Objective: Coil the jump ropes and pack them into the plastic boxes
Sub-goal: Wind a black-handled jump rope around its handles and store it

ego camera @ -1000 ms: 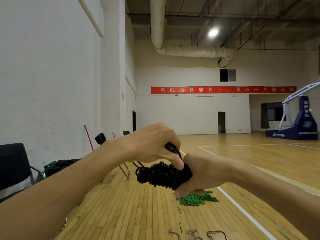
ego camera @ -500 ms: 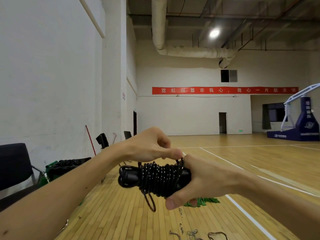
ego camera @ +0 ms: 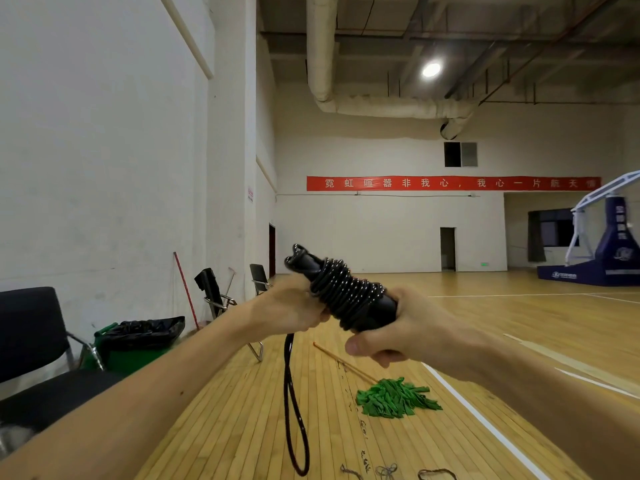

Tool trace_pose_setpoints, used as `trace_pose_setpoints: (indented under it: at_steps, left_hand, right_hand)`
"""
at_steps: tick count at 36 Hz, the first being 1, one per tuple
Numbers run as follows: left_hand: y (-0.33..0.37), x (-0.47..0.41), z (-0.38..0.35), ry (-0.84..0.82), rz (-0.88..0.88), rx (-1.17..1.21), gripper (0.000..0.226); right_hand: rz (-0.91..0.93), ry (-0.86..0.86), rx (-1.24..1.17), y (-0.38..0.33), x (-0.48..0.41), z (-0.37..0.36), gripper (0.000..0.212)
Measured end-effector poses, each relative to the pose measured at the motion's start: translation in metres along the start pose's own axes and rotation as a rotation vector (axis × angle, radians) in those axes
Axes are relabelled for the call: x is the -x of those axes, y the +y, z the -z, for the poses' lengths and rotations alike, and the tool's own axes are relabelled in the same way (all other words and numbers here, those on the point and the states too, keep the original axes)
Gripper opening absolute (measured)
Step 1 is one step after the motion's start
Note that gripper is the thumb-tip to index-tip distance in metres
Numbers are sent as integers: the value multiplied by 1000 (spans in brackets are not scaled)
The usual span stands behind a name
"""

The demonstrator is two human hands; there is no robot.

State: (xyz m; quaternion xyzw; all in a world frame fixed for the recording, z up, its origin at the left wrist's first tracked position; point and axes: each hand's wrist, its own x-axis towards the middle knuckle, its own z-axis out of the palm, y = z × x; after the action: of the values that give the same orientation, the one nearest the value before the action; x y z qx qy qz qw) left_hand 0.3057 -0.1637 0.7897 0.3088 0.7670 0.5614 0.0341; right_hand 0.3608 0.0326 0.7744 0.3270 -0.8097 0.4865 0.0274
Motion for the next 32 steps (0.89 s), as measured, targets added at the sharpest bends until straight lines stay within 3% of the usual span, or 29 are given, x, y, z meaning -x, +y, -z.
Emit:
trace_pose_setpoints:
  at_steps: [5, 10, 17, 27, 29, 32]
  left_hand:
    - [2, 6, -8, 82, -42, -277, 36]
    - [-2, 6, -13, 44, -36, -122, 28]
    - [-6, 11, -30, 48, -15, -28, 34]
    - [-17, 14, -38, 87, 52, 143, 33]
    - [-16, 15, -41, 82, 64, 43, 31]
    - [-15, 17, -46, 102, 20, -337, 30]
  right_hand:
    - [0, 93, -48, 3, -3, 7, 34]
    - [10, 204, -39, 9, -7, 13, 27]
    - [8, 280, -36, 19, -13, 14, 14]
    - [-62, 453, -72, 30, -18, 33, 18]
    - [-79, 453, -49, 34, -19, 34, 19]
    - [-100, 457, 20, 40, -20, 34, 19]
